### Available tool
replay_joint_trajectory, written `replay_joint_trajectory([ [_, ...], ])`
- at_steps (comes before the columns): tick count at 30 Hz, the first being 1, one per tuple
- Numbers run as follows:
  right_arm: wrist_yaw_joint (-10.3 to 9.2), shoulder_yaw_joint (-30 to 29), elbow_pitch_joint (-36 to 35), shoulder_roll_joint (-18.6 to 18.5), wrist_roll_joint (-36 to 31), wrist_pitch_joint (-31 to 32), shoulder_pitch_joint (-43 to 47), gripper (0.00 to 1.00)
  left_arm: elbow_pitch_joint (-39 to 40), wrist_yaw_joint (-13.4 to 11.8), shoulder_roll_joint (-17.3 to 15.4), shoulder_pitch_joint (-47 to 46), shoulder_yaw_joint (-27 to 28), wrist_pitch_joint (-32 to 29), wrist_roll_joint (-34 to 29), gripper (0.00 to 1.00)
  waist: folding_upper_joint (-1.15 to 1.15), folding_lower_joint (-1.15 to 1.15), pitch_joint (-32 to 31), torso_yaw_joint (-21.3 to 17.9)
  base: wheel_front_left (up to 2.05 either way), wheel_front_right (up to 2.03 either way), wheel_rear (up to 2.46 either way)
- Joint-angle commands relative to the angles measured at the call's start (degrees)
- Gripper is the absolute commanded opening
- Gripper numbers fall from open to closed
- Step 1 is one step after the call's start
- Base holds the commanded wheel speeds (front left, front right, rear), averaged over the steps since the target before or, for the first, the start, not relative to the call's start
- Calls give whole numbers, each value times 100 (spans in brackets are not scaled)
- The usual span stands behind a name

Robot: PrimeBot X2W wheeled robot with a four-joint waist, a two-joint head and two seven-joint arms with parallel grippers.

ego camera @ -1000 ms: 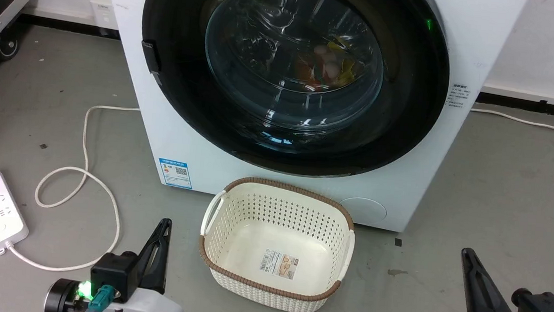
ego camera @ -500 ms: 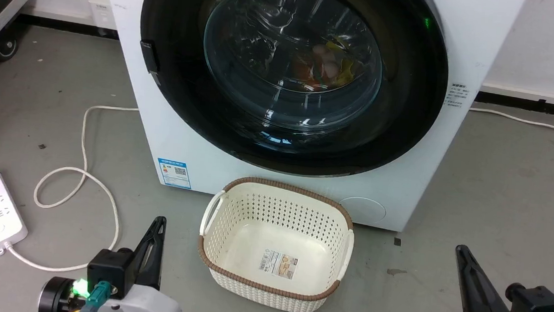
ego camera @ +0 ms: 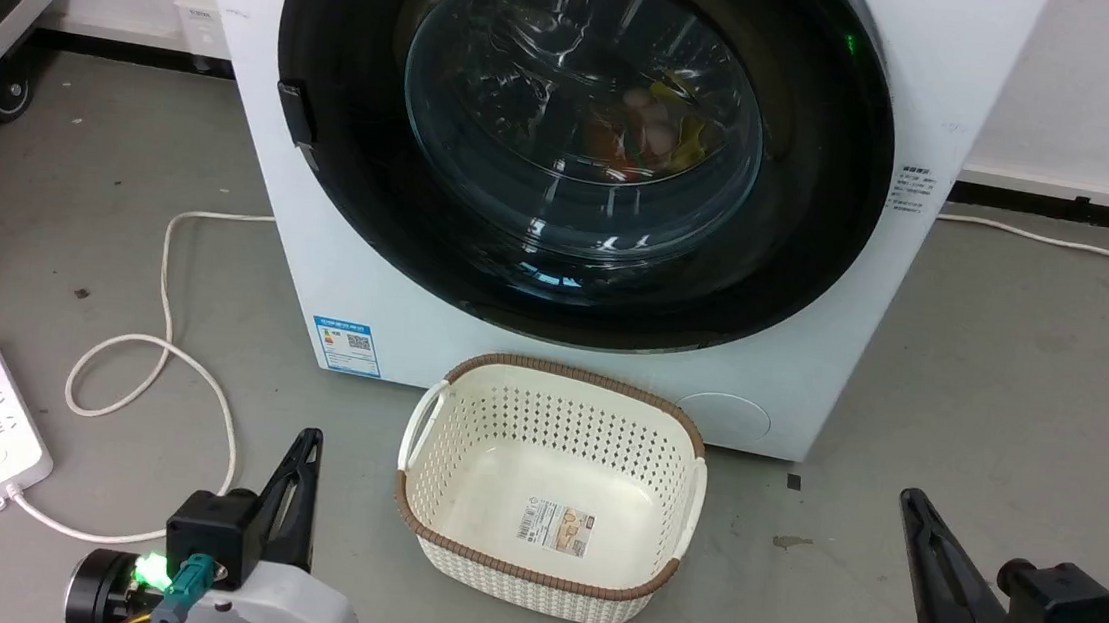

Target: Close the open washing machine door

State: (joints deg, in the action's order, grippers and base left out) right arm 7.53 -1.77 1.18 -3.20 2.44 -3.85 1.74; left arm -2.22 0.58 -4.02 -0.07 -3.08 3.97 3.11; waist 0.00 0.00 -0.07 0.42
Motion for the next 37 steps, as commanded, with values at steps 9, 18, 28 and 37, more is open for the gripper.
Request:
replay_joint_trajectory([
  [9,-3,53,-60,26,-97,109,-106,0,77,-44,50,5,92,-114,-111,0,0,0,2,-10,0,0,0],
  [18,-4,98,-81,28,-149,207,-130,0,129,-49,72,6,169,-215,-183,0,0,0,4,-22,0,0,0],
  [28,-4,147,-104,31,-208,317,-157,0,187,-54,98,7,255,-327,-262,0,0,0,6,-34,0,0,0],
  [37,-4,177,-118,33,-244,385,-174,0,222,-58,114,7,308,-397,-311,0,0,0,7,-42,0,0,0],
])
